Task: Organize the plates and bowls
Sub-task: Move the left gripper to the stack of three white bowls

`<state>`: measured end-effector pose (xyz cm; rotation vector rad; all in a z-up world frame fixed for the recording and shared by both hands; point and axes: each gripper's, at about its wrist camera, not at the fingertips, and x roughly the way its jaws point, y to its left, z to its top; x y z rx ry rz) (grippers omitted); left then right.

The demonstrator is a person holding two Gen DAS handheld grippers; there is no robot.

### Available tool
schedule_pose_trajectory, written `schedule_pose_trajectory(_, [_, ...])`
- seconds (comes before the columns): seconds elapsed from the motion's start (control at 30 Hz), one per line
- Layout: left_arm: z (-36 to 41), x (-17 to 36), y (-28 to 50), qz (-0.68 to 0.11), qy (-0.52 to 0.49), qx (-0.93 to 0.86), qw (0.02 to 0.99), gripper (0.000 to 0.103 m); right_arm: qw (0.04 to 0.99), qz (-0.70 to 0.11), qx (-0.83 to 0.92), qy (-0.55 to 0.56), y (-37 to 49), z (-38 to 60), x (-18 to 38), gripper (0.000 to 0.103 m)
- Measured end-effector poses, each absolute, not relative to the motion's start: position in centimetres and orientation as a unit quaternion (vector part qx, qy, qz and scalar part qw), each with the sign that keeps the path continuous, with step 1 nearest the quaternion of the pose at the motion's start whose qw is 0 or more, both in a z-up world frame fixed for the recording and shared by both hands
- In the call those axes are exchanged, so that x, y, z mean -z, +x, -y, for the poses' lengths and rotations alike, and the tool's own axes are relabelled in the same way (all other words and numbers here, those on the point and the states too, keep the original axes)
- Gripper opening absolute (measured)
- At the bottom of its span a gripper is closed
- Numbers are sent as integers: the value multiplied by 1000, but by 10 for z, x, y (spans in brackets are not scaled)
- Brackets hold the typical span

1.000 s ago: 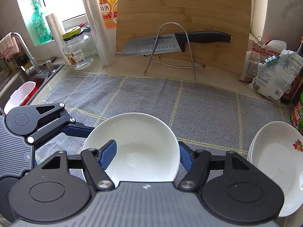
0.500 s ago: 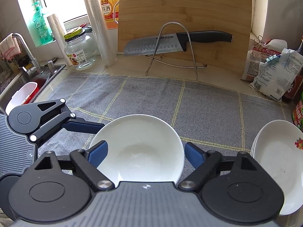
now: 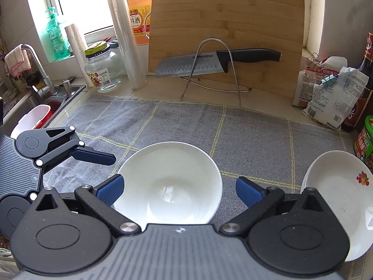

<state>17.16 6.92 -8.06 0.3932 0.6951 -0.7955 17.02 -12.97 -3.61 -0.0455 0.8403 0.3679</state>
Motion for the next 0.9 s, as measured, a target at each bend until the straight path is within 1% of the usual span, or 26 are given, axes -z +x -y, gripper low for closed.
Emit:
schedule_pose_trajectory(0.17, [-84, 90, 174, -350, 170, 370, 843, 99, 897, -403, -179, -23, 158, 131, 34, 103])
schedule_pose_trajectory(0.33, [-96, 104, 179, -366, 176, 374, 834, 99, 896, -409, -171, -38, 143, 128, 37, 103])
schedule_pose_trajectory(0.67, [-90, 122, 196, -375, 174, 408, 814, 99, 876, -467, -105, -58, 130, 138, 86, 103])
schedule_pose_trajectory(0.9, [-65, 133, 196, -388, 178, 424, 799, 99, 862, -480, -140, -81, 153, 151, 108, 103])
